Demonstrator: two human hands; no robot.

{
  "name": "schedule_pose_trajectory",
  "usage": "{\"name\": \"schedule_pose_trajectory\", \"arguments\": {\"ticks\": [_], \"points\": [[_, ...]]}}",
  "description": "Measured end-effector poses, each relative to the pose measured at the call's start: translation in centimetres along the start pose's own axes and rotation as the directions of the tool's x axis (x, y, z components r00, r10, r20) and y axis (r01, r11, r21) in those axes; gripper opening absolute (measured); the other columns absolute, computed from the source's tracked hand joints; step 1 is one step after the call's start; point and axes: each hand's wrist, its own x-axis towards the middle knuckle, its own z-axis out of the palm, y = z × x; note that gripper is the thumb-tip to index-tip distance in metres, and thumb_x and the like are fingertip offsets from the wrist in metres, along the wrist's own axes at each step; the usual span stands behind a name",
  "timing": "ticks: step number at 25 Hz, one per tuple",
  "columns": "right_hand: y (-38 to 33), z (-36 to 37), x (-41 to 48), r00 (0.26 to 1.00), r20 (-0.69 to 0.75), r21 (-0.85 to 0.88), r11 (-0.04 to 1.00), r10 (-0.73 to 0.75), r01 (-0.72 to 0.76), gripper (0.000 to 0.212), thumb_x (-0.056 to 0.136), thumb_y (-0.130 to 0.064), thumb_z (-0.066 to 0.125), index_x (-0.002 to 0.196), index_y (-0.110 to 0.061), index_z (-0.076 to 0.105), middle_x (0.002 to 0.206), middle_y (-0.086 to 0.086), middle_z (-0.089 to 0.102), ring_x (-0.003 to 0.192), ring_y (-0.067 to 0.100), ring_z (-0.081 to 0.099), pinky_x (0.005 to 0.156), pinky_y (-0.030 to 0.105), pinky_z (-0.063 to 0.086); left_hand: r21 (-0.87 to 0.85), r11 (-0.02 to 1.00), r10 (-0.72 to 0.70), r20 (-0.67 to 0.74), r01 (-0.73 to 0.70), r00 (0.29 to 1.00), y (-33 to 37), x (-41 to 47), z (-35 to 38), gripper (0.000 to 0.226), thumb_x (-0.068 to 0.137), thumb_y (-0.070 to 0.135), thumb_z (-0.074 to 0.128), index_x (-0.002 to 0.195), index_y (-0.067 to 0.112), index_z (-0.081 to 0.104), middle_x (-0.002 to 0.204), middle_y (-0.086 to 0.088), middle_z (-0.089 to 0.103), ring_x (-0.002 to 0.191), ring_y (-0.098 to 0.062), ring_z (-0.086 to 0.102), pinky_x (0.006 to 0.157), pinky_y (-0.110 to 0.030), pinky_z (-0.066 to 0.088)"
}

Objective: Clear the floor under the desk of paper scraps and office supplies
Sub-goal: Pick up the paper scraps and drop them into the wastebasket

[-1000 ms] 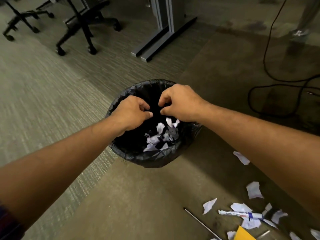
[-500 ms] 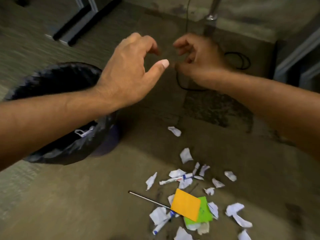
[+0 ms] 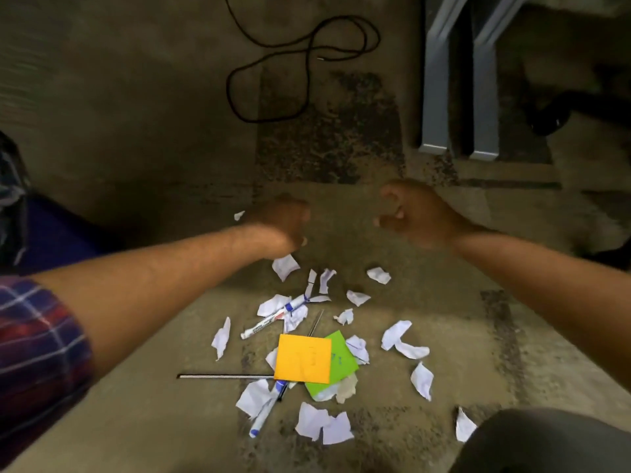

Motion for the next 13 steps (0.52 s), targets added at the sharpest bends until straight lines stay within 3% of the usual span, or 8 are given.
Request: {"name": "schedule_pose_trajectory", "arguments": {"ticks": [3,6,10,13], "points": [[3.5,4.9,-2.7,0.972,0.184,-0.06,0.989,0.146,-0.137,0.07,0.087,-0.054,0.072,0.145,-0.027,0.045,0.136,0.01,0.053,0.112,0.029,0.064,0.097,0.037,0.052,0.068,0.997,-0.05,0.045,0.047,0.998,-0.8,1.0,4.3,0.051,0.092,0.01,0.074,0.138,0.027,0.059,0.141,-0.007,0.055,0.123,-0.03,0.061,0.098,-0.041,0.058],[4.0,8.5,-4.9,0.953,0.252,-0.013,0.985,0.169,-0.171,0.066,0.075,-0.073,0.07,0.129,-0.043,0.045,0.126,-0.002,0.046,0.109,0.023,0.064,0.089,0.032,0.05,0.003,0.994,-0.113,0.059,0.113,0.992,-2.1,1.2,6.5,0.055,0.085,0.005,0.082,0.132,0.026,0.062,0.132,-0.005,0.056,0.112,-0.03,0.065,0.086,-0.033,0.059],[2.8,11.8,-5.8,0.966,0.229,-0.045,0.993,0.12,-0.113,0.101,0.071,-0.069,0.079,0.15,-0.023,0.038,0.145,0.01,0.04,0.129,0.034,0.051,0.107,0.043,0.048,-0.156,0.967,-0.191,0.086,0.202,0.978,-3.0,0.8,8.6,0.045,0.08,0.018,0.09,0.117,0.024,0.066,0.115,0.0,0.061,0.099,-0.024,0.064,0.076,-0.027,0.051],[1.6,13.3,-5.7,0.982,0.186,-0.066,0.998,0.033,-0.021,0.087,0.076,-0.056,0.082,0.145,-0.018,0.045,0.141,0.013,0.044,0.123,0.037,0.053,0.103,0.04,0.049,-0.247,0.949,-0.178,0.086,0.194,0.98,-3.2,0.8,9.7,0.025,0.081,0.014,0.087,0.096,0.021,0.067,0.103,-0.005,0.07,0.082,-0.02,0.062,0.061,-0.022,0.044]]}}
